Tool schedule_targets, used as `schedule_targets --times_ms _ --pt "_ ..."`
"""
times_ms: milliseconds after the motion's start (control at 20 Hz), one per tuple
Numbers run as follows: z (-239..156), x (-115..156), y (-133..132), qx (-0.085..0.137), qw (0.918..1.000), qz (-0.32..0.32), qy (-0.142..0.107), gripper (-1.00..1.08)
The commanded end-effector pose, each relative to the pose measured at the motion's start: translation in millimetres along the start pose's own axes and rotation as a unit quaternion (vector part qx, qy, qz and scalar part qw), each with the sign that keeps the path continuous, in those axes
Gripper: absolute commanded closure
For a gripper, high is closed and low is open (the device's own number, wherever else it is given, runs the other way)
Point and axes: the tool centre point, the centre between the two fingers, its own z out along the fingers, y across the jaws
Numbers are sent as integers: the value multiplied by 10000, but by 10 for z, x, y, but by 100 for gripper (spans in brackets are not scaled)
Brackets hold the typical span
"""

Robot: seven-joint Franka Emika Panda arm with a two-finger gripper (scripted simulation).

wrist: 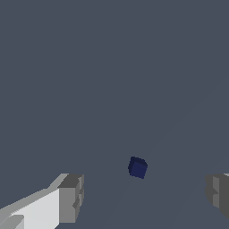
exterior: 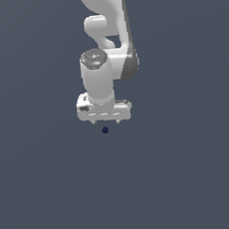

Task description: Pick up the object and move it to a goal position.

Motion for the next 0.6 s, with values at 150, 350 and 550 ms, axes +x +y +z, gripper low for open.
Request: schedule_targets --times_ms 150,350,550 --pt "368 -158 71 44 9987 510 -7 -92" --pt "634 -299 134 60 9958 910 -8 -92" --pt "814 -410 185 61 9928 1198 -7 -92"
